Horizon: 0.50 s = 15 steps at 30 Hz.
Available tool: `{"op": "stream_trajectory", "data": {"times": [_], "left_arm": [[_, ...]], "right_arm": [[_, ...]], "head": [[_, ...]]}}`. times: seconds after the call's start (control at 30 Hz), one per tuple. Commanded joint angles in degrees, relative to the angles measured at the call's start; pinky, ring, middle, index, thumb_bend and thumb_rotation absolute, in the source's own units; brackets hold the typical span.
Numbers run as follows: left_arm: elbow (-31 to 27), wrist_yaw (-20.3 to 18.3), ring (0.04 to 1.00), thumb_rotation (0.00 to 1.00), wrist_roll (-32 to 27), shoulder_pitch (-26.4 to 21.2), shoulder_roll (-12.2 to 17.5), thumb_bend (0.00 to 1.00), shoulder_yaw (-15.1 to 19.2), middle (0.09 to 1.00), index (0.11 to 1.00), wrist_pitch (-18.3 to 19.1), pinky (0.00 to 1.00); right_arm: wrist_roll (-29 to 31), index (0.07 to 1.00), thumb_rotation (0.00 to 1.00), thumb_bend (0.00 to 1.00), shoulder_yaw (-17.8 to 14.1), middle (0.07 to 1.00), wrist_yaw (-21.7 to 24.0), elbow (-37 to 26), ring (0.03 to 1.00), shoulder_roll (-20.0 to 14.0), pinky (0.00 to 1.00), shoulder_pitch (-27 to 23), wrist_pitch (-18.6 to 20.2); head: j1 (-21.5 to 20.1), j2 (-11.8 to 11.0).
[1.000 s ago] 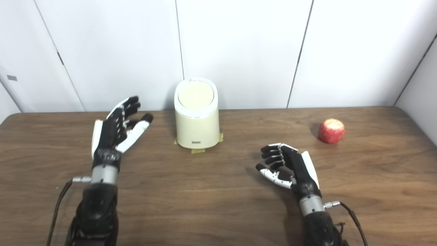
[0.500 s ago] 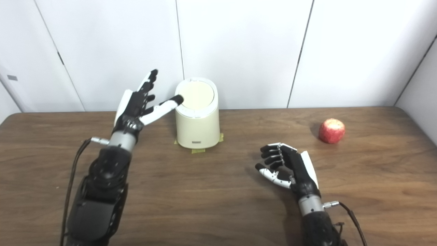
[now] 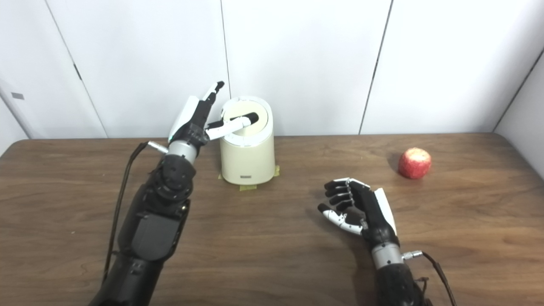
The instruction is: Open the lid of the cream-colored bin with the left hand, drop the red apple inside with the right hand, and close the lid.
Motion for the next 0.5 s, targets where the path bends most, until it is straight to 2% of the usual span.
{"op": "stream_trajectory", "data": {"times": [0.0,0.23,0.47], "left_arm": [[0.3,0.27,1.0,0.69,1.89,-4.29,-0.2,0.89,0.54,1.0,1.0,-0.45,1.0],[4.4,-0.29,1.0,0.81,4.35,-6.29,-0.04,0.87,0.89,1.0,1.0,-0.45,1.0],[7.93,0.8,1.0,0.79,4.52,-7.29,-0.05,0.87,1.02,1.0,1.0,-0.45,1.0]], "right_arm": [[0.06,0.589,0.05,0.29,0.23,0.587,0.05,-1.38,0.559,0.02,0.5,-1.48,-1.0],[0.01,0.586,0.04,0.29,0.22,0.583,-0.23,-1.7,0.552,0.37,0.49,-1.34,-0.48],[0.04,0.584,0.04,0.29,0.38,0.582,0.08,-1.92,0.552,0.22,0.49,-1.25,-0.2]], "head": [[0.05,0.05],[-0.23,0.05],[-0.32,-0.05]]}}
